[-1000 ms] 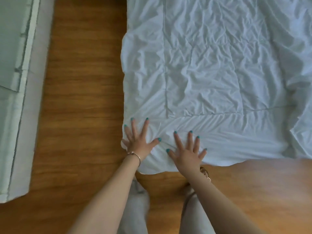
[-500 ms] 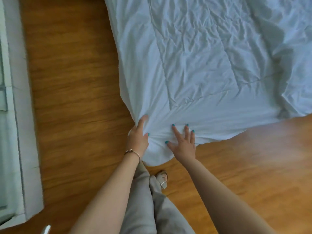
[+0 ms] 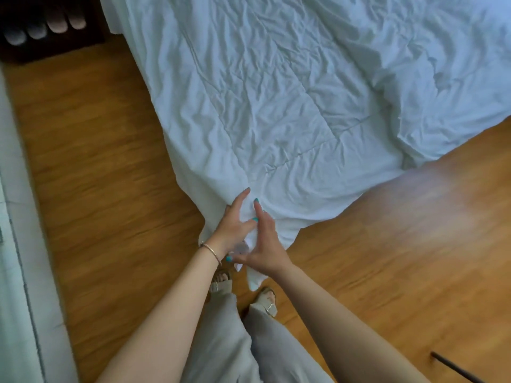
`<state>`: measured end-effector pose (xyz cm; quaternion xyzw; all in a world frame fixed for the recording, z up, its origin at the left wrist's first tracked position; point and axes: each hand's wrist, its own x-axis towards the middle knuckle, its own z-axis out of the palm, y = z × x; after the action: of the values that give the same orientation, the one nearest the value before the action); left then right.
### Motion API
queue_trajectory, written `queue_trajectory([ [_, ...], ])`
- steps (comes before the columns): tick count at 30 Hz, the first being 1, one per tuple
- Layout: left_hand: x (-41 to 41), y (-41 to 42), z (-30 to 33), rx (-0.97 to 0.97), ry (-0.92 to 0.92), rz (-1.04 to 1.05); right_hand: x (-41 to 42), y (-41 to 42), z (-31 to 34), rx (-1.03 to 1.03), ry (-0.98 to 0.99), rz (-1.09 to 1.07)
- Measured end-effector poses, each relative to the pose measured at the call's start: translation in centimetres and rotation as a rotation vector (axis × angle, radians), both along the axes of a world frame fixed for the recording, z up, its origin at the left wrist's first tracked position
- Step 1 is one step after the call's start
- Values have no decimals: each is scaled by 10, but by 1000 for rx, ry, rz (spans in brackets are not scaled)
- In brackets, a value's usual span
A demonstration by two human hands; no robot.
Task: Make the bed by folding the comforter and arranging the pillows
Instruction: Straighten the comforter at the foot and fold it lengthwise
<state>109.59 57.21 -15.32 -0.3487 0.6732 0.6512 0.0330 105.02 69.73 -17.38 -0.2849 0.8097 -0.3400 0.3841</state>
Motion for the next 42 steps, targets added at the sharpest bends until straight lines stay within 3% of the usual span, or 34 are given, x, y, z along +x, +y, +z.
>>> queue_trajectory([
  [2,-13,-4,17,228,66,41,-9,-6,14,-7,78,-178],
  [4,-26,-13,28,275,112,43,-28,-2,29,45,184,-308],
  [9,-82,-41,36,-478,1,-318,-106,28,58,396,500,-262],
  [12,-128,-54,40,-990,-132,-400,-161,49,73,326,531,-347],
  [14,-164,-59,45,-1102,-99,-292,-203,65,82,212,585,-378],
  [17,-234,-58,54,-1173,51,-304,-272,97,91,24,592,-385],
  [23,-402,-5,94,-1111,199,-330,-401,169,108,-308,401,-324],
  [26,-483,24,123,-1108,200,-364,-465,202,126,-279,478,-273],
  [35,-755,104,202,-1213,364,-472,-694,277,160,-386,472,-586],
  [39,-901,153,169,-1230,427,-609,-810,326,122,-260,379,-671],
  [42,-993,190,94,-1250,272,-791,-885,361,55,-100,350,-739],
])
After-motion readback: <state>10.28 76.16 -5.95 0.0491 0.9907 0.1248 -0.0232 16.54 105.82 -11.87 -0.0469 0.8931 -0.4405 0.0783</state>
